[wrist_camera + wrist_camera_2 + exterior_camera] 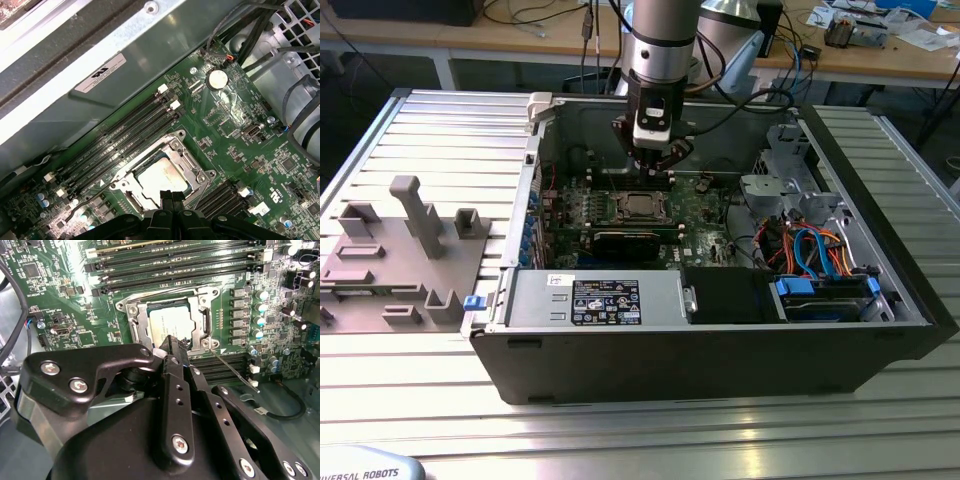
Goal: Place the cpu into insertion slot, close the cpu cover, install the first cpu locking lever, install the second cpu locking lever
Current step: 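Install the first cpu locking lever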
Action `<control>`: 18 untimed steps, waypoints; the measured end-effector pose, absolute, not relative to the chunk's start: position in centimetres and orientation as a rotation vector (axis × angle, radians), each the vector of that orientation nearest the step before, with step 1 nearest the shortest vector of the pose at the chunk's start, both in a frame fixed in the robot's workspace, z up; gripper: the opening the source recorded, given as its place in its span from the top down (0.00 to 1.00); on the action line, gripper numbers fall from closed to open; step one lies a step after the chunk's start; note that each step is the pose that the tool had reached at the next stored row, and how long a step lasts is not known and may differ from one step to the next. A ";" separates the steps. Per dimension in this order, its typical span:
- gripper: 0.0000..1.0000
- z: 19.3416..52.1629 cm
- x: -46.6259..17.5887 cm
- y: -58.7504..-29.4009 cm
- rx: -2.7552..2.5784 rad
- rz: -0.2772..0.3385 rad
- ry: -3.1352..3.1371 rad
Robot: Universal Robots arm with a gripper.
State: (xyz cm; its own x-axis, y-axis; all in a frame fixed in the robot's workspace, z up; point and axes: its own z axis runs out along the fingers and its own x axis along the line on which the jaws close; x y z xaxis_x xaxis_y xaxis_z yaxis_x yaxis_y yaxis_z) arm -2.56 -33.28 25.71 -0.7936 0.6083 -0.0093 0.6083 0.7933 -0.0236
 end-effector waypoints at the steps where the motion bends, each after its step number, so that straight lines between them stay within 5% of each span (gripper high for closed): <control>1: 0.89 25.7 -2.6 -33.3 1.005 -0.040 2.975; 18: 0.89 25.7 -2.6 -33.3 0.933 -0.040 2.998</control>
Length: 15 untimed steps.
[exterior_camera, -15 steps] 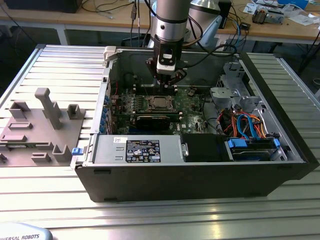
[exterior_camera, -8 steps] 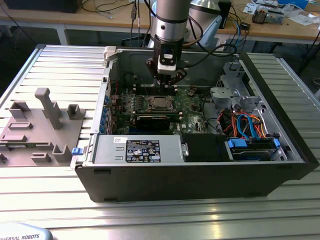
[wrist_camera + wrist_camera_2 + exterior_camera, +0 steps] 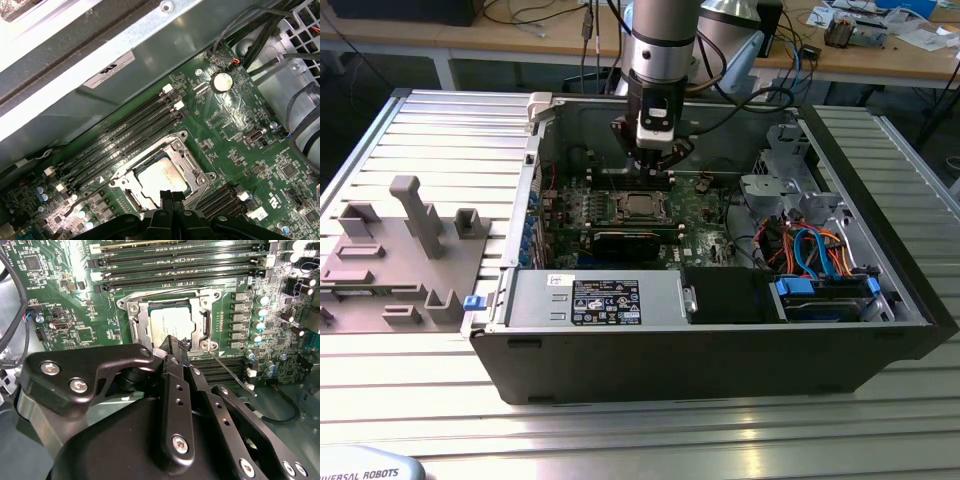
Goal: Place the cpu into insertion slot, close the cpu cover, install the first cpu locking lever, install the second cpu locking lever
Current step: 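Install the first cpu locking lever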
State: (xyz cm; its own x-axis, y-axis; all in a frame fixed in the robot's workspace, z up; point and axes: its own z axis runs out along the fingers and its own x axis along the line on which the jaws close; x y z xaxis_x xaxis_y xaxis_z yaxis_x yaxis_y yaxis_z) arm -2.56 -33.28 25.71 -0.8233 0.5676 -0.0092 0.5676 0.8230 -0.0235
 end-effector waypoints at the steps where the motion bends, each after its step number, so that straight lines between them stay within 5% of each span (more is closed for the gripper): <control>1: 0.89 25.7 -2.6 -33.3 0.927 -0.040 3.000; 15: 0.89 25.7 -2.6 -33.3 0.865 -0.040 3.017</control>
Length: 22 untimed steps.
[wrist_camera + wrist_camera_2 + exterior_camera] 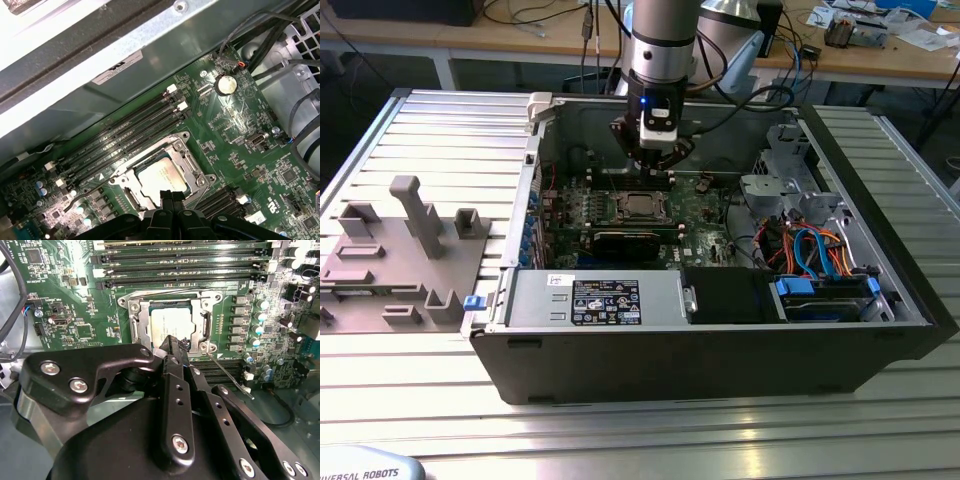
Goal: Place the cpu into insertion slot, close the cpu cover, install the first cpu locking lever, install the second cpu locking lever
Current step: 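Install the first cpu locking lever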
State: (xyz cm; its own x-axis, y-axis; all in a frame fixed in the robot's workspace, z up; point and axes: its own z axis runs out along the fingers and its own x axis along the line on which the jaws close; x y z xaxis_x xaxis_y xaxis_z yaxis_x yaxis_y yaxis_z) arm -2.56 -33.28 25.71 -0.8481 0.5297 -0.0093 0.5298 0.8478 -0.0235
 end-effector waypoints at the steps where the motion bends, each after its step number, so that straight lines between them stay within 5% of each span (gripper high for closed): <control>1: 0.89 25.7 -2.6 -33.3 0.861 -0.039 3.019; 22: 0.89 25.7 -2.6 -33.3 0.807 -0.039 3.033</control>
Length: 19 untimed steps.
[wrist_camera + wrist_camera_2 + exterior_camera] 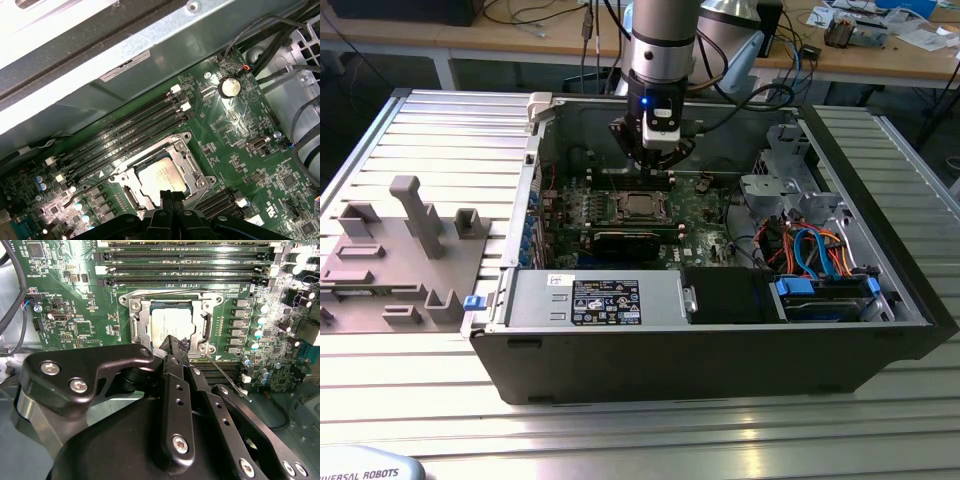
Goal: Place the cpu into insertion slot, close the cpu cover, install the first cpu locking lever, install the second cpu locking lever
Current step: 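Install the first cpu locking lever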
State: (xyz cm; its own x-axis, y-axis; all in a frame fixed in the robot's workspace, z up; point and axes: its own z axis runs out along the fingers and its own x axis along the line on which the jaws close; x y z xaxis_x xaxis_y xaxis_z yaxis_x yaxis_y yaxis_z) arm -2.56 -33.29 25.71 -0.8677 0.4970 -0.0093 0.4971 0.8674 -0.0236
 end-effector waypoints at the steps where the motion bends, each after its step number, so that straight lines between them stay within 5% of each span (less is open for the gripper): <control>1: 0.89 25.7 -2.6 -33.3 0.807 -0.039 3.033; 19: 0.89 25.7 -2.6 -33.3 0.782 -0.039 3.039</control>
State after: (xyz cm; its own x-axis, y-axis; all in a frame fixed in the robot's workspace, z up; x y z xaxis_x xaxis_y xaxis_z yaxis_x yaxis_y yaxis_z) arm -2.56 -33.30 25.71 -0.8757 0.4828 -0.0092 0.4829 0.8754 -0.0235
